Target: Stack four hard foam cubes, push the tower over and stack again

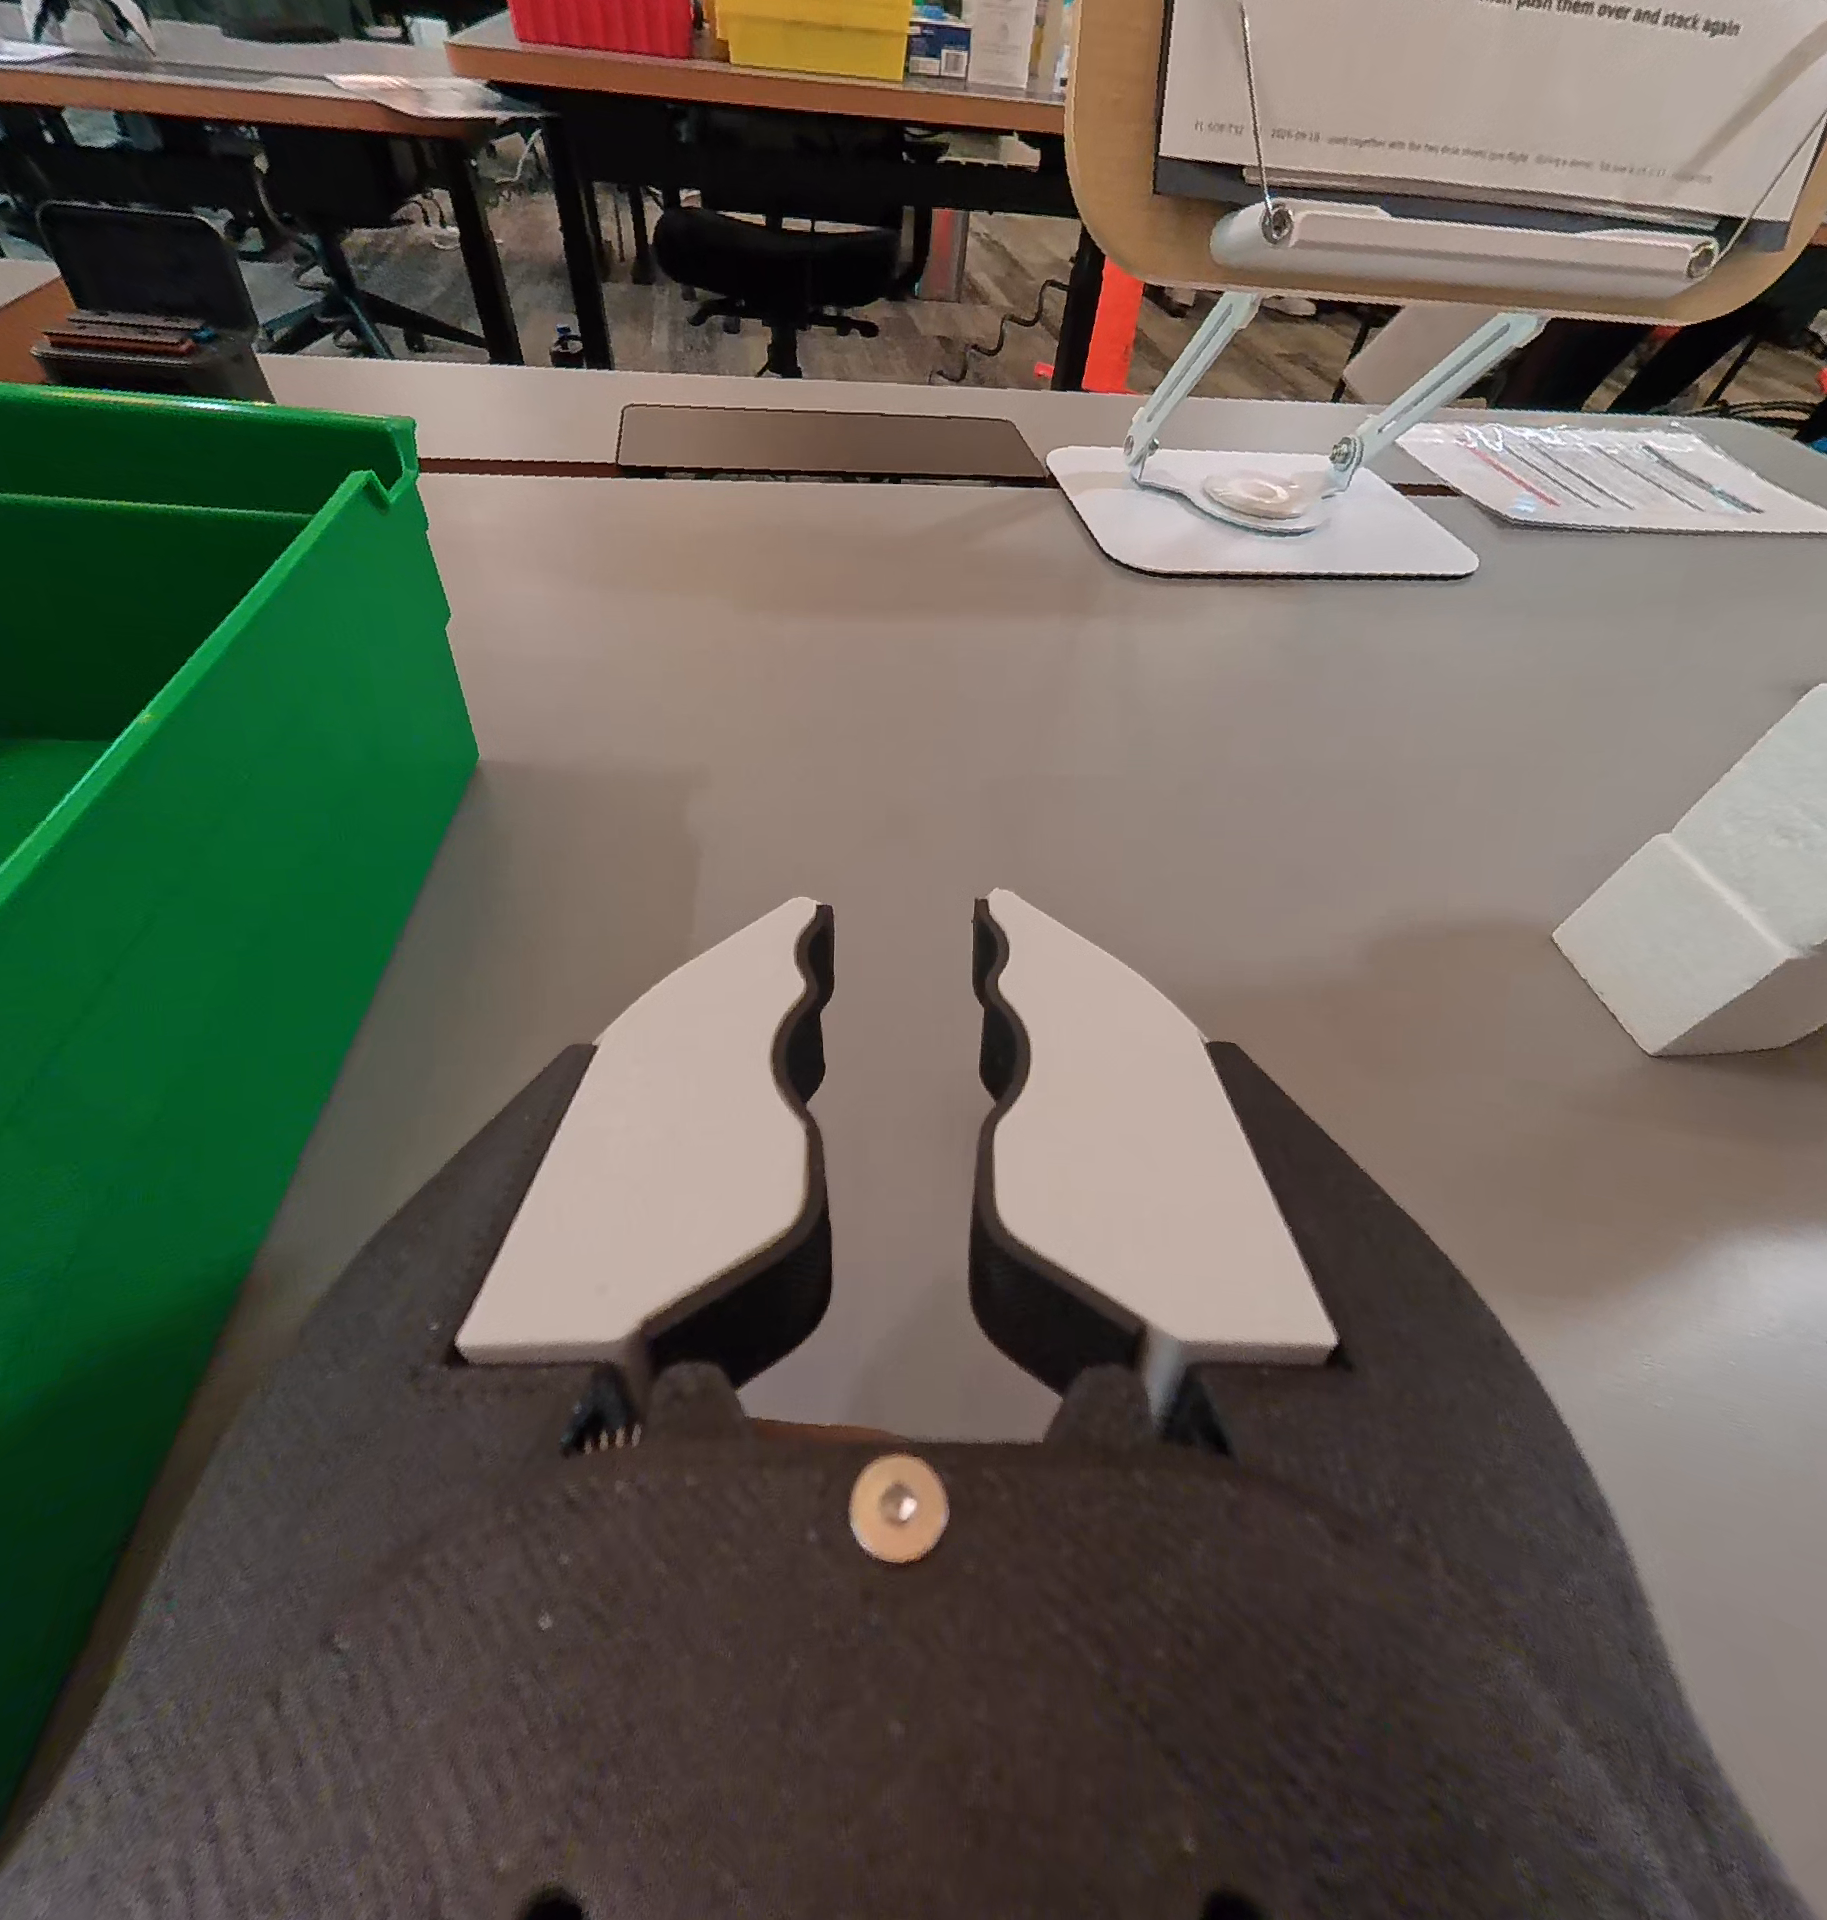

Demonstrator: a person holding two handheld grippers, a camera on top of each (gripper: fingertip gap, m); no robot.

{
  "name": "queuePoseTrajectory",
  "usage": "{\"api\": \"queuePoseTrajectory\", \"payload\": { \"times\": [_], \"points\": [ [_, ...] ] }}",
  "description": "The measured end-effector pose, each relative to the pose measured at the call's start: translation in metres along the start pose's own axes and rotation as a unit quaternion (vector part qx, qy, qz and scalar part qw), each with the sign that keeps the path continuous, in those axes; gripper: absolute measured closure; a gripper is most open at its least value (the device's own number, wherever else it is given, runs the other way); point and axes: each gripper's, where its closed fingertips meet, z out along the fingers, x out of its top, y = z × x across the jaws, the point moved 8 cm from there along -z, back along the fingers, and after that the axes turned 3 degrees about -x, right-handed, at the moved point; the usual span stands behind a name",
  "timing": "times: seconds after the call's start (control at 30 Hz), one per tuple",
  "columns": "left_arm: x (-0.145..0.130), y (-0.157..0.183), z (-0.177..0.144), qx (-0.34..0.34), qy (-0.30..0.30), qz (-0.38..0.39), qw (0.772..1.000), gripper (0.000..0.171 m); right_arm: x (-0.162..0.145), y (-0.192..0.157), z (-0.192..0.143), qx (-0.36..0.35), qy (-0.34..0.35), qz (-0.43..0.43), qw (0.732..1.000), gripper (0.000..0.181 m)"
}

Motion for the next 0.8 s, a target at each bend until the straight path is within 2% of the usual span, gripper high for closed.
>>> {"api": "queuePoseTrajectory", "payload": {
  "times": [0.13,0.27,0.5,0.8],
  "points": [
    [0.000,-0.001,0.000,0.001,-0.002,-0.001,1.000,0.145,0.002,0.006,-0.004,-0.049,-0.004,0.020,0.999,0.125],
    [0.000,-0.001,0.000,0.002,-0.003,-0.002,1.000,0.145,0.001,0.007,-0.004,-0.060,-0.013,0.050,0.997,0.125],
    [-0.001,-0.002,0.000,0.003,-0.004,-0.002,1.000,0.145,0.002,-0.006,0.003,-0.070,-0.028,-0.007,0.997,0.125],
    [-0.001,-0.003,0.000,0.004,-0.008,-0.005,1.000,0.145,0.000,-0.014,0.006,-0.051,-0.041,-0.028,0.997,0.125]
  ]
}}
